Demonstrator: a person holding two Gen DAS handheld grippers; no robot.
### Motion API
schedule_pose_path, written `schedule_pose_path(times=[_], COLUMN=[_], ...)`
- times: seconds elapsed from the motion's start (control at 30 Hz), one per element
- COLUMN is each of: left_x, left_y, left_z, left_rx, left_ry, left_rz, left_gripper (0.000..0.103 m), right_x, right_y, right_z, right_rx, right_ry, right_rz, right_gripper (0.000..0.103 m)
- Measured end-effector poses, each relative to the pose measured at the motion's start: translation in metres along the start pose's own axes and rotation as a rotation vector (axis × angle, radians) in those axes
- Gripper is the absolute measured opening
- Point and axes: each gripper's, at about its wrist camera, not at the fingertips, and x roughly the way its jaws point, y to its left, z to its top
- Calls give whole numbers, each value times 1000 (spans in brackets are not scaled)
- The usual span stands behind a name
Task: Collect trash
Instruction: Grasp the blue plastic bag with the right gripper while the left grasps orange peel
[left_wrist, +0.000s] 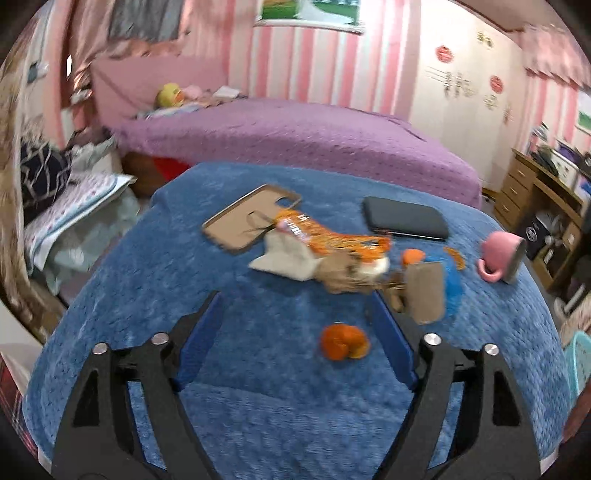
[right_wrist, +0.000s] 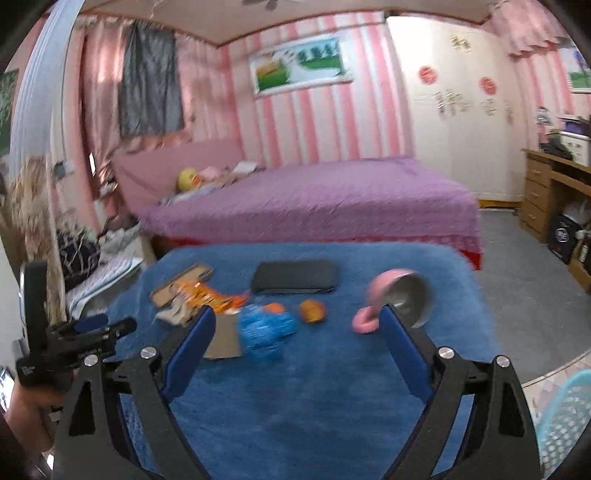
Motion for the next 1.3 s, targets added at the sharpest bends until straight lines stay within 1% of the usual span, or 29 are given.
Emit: schedule_pose_path(times=[0.07, 0.17, 0.23, 0.3, 0.33, 0.37, 0.43, 0.57, 0.7, 0.73, 0.77, 0.9, 1.0, 1.17, 1.3], left_x=[6, 11, 14, 16, 16, 16, 16, 17, 18, 18, 18, 22, 22, 27, 34], left_y=[9, 16, 21, 24, 25, 26, 29, 26, 21, 19, 18, 11, 10, -1, -16], left_z=[-3, -12, -15, -16, -17, -16, -16, -16, -18, -19, -19, -23, -23, -27, -32], left_rx=[-20, -24, -20, -18, -19, -20, -27, -22, -10, -7, -3, 25, 26, 35, 55], left_ry=[15, 26, 36, 42, 44, 45, 45, 48, 53, 55, 57, 72, 79, 102, 121], left_rz=[-9, -5, -6, -5, -5, -6, -8, -20, -27, -28, -30, -39, -54, -99, -121], left_gripper=[81, 81, 81, 81, 81, 81, 81, 81, 81, 81, 81, 81, 81, 81, 81], right_x=[25, 50, 67, 81, 89, 97, 106, 123, 137, 140, 141, 126, 102, 51, 26], right_y=[20, 42, 49, 53, 54, 55, 56, 60, 65, 65, 63, 62, 58, 33, 6], right_z=[-5, -14, -19, -27, -30, -33, -36, -43, -45, -46, -46, -38, -24, -2, 7], right_rx=[-24, -57, -58, -46, -36, -22, -10, -12, -24, -21, -15, -20, -48, -5, 50], right_ry=[37, 80, 113, 152, 174, 196, 217, 255, 276, 282, 295, 277, 237, 123, 75], right_rz=[26, 50, 63, 71, 81, 91, 104, 120, 111, 112, 120, 135, 135, 161, 160], right_gripper=[88, 88, 87, 85, 79, 76, 74, 74, 74, 63, 46, 45, 45, 45, 45])
